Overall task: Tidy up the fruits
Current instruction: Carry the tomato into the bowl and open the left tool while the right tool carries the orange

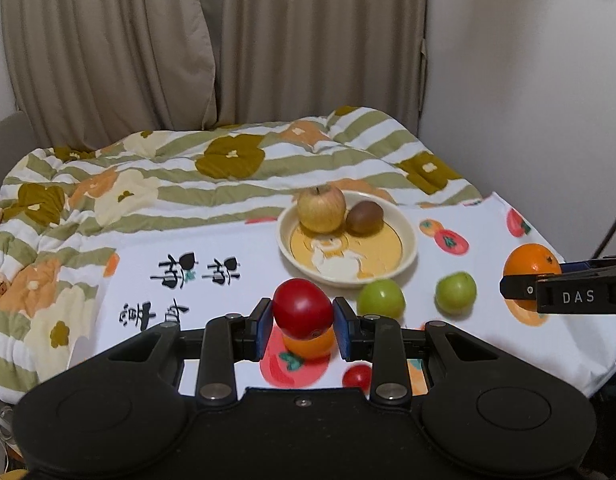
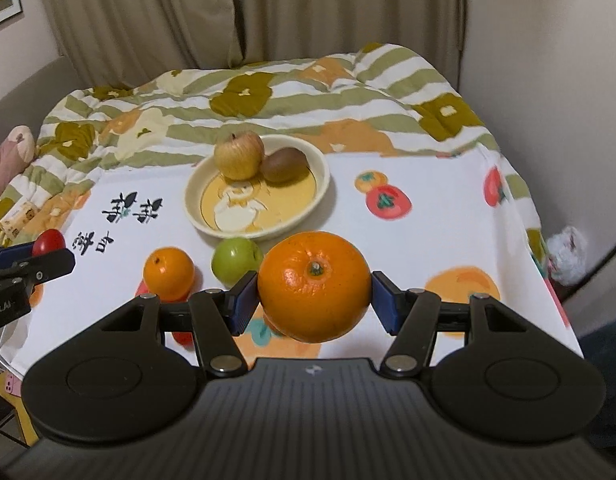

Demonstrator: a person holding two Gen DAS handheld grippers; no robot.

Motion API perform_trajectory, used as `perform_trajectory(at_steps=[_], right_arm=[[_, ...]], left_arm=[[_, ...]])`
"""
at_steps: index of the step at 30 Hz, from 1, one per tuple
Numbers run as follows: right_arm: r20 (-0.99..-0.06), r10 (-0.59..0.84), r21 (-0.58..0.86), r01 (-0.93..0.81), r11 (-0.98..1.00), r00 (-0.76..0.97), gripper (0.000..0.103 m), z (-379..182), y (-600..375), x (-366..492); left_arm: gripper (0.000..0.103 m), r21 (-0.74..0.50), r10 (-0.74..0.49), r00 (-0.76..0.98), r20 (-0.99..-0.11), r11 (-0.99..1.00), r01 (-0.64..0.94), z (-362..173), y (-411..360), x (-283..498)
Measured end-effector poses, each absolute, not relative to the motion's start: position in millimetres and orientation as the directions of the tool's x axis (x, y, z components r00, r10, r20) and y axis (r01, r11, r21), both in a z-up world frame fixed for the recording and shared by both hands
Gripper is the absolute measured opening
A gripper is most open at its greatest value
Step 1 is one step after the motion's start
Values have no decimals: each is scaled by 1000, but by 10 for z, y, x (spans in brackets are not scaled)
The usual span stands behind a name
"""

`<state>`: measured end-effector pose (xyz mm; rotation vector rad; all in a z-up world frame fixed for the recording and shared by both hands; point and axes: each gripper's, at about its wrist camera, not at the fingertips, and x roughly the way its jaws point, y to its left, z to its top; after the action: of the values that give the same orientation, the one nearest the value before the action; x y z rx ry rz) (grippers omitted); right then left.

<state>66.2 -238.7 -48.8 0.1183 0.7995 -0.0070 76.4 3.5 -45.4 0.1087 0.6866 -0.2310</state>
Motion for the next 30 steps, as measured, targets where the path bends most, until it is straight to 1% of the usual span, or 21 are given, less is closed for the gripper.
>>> perform_trajectory(at_steps=[12, 20, 27, 30], right_arm=[[-713, 113, 90, -69, 993, 692, 75, -462, -2552, 1571], [-731, 157, 83, -141, 986, 664, 75, -637, -2604, 2133], [-754, 188, 74, -203, 976, 630, 75, -864, -2606, 2483], [-762, 200, 75, -223, 972, 616, 75, -946, -2608, 2593]], left_arm=[[36, 3, -133, 749, -650, 984, 177, -428, -216, 1475], [36, 11, -103, 726, -680, 989, 150, -609, -406, 2013], [36, 37, -70, 694, -716, 990, 138, -862, -517, 2453], [36, 67, -54, 672, -739, 986, 153, -1015, -579, 2626]])
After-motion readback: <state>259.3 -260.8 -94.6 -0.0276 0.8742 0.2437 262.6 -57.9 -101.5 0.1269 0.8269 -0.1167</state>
